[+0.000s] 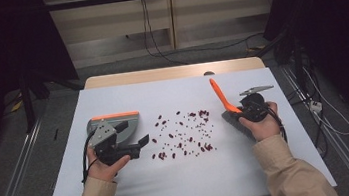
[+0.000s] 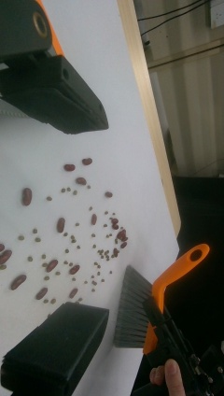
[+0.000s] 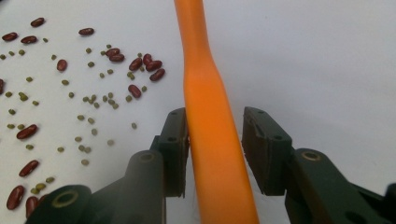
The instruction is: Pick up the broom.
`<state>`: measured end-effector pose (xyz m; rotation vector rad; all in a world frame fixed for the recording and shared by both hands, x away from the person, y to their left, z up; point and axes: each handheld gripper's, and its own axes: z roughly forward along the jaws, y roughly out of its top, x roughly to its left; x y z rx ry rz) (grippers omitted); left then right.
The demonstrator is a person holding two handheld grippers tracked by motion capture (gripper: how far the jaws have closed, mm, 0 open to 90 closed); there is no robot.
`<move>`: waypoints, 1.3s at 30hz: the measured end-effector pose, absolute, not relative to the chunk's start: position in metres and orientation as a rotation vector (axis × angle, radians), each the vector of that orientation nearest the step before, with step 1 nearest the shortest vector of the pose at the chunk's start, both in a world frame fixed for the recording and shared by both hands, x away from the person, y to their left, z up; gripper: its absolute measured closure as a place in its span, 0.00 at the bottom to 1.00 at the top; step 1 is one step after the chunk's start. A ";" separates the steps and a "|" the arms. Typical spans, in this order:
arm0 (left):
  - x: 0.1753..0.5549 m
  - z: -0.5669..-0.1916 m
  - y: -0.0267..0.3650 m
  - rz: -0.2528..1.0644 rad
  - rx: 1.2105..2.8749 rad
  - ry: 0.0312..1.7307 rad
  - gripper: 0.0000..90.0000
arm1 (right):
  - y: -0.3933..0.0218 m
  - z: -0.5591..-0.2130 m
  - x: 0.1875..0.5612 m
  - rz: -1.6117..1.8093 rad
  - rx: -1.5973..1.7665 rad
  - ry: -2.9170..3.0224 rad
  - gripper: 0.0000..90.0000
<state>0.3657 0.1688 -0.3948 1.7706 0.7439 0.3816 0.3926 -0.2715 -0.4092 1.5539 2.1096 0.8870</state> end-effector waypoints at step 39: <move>0.369 -0.397 0.184 0.371 1.766 0.770 0.06 | -0.242 -0.427 0.444 0.881 1.388 2.068 0.79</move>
